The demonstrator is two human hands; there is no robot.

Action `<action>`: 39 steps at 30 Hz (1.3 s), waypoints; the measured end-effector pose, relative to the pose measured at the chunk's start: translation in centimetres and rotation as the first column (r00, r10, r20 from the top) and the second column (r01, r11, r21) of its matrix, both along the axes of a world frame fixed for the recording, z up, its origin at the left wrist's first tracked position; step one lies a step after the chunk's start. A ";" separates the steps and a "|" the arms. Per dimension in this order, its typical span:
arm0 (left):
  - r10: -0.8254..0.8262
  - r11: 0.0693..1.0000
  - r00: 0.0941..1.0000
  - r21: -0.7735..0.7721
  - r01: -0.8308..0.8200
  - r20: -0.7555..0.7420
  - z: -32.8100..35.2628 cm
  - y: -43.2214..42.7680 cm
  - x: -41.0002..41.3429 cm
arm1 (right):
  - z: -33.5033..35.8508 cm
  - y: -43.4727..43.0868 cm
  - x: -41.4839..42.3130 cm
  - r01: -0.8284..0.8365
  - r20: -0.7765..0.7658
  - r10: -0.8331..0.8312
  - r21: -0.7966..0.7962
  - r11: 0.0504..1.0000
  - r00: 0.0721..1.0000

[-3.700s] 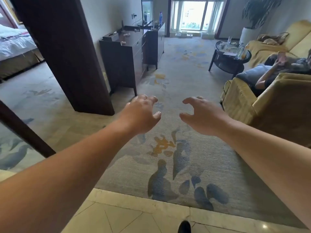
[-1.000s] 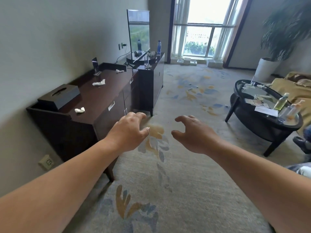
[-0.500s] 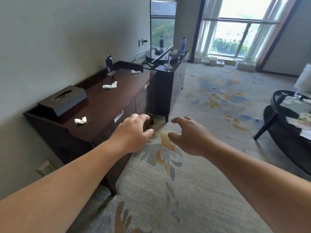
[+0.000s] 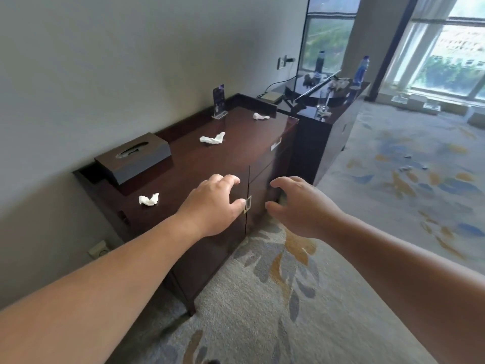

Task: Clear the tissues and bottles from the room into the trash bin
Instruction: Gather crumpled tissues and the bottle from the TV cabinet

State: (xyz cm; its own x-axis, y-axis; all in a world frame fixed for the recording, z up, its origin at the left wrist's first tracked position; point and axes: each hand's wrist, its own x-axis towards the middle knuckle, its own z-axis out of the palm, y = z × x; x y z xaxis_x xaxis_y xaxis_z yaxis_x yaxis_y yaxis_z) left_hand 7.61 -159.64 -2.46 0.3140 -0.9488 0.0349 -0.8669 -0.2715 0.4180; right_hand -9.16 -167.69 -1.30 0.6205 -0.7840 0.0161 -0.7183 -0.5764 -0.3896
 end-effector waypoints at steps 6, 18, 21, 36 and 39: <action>0.075 0.997 0.997 0.032 -0.075 -0.011 -2.2 -4.4 7.1 | -1.6 -5.7 7.1 -0.096 -0.028 0.097 0.027 0.995 0.995; 0.260 0.950 0.965 0.189 -0.248 -0.041 -6.7 -10.5 24.8 | -4.8 -14.4 25.6 -0.259 -0.103 0.272 0.121 0.958 0.957; 0.310 0.918 0.950 0.268 -0.291 -0.030 -8.8 -10.6 27.4 | -6.2 -15.6 28.2 -0.303 -0.129 0.324 0.160 0.940 0.937; 0.420 0.787 0.904 0.464 -0.407 0.079 -18.1 -8.3 29.7 | -12.1 -18.3 31.9 -0.377 -0.194 0.455 0.336 0.863 0.869; 0.421 0.809 0.902 0.409 -0.421 0.094 -19.0 -8.0 29.7 | -12.1 -18.5 31.9 -0.373 -0.202 0.452 0.335 0.865 0.869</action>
State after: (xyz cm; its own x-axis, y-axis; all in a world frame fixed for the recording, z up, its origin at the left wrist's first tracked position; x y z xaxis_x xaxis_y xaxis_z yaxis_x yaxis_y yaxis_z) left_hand 37.27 -167.69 -21.46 0.6860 -0.6500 -0.3272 -0.6274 -0.7560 0.1865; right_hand 22.74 -186.22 -13.44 0.8365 -0.4010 -0.3735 -0.5362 -0.7396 -0.4068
